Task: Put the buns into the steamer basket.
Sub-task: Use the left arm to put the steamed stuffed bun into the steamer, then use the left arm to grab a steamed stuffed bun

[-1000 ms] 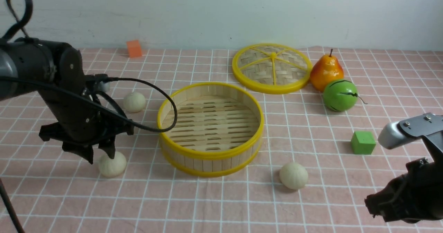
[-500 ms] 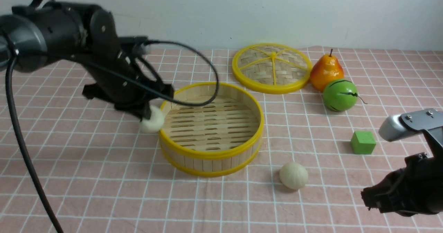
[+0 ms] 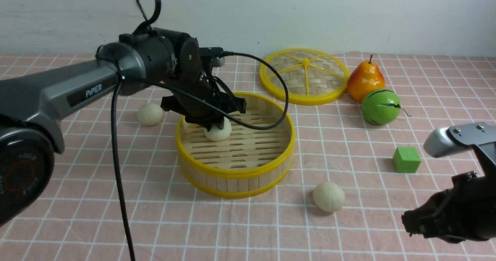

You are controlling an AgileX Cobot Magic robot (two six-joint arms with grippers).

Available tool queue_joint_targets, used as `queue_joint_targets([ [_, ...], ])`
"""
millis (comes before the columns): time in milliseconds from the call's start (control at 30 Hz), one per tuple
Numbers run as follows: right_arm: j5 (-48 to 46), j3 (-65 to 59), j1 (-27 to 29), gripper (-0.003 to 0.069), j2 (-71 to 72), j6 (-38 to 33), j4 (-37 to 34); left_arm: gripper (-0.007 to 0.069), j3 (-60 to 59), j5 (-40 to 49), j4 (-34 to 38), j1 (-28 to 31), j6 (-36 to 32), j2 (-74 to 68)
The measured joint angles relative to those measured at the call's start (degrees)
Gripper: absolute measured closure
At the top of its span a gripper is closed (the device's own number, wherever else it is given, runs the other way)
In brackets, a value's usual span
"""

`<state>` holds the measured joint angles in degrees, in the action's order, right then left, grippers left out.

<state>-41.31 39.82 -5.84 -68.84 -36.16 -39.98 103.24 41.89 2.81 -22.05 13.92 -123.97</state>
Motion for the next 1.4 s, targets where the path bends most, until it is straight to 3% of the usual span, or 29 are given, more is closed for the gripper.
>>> queue_joint_targets([
  [167, 0.0, 0.0, 0.0, 0.0643, 0.0, -1.6, 0.0, 0.0194, 2.1, 1.9, -3.3, 0.0, 1.0, 2.0],
  [267, 0.0, 0.0, 0.0, 0.0641, 0.0, -3.3, 0.0, 0.0157, 4.3, 3.2, -8.5, 0.1, 1.0, 4.0],
  [400, 0.0, 0.0, 0.0, 0.0637, 0.0, -3.8, -0.6, 0.0152, 5.9, 0.6, -17.6, 2.1, 5.9, 5.9],
  [467, 0.0, 0.0, 0.0, 0.0638, 0.0, -3.9, -1.2, 0.0158, 6.2, -0.4, -20.2, 5.2, 12.4, 5.2],
  [633, 0.2, 0.0, 0.0, 0.0633, 0.0, -4.1, -2.4, 0.0197, 6.1, 0.5, -15.9, 10.6, 15.0, 0.4],
  [1000, 0.2, 0.0, 0.0, 0.0627, -0.4, -4.5, -4.0, 0.0218, 5.9, -1.0, -14.2, 11.5, 15.8, -4.3],
  [1167, 0.2, 0.0, 0.0, 0.0622, -0.4, -4.5, -4.1, 0.0305, 5.9, -1.7, -15.7, 11.5, 15.8, -7.4],
  [1400, -0.2, 0.0, 0.0, 0.0614, -0.4, -4.6, -5.0, 0.0566, 5.9, -1.0, -16.2, 11.5, 15.8, -7.7],
])
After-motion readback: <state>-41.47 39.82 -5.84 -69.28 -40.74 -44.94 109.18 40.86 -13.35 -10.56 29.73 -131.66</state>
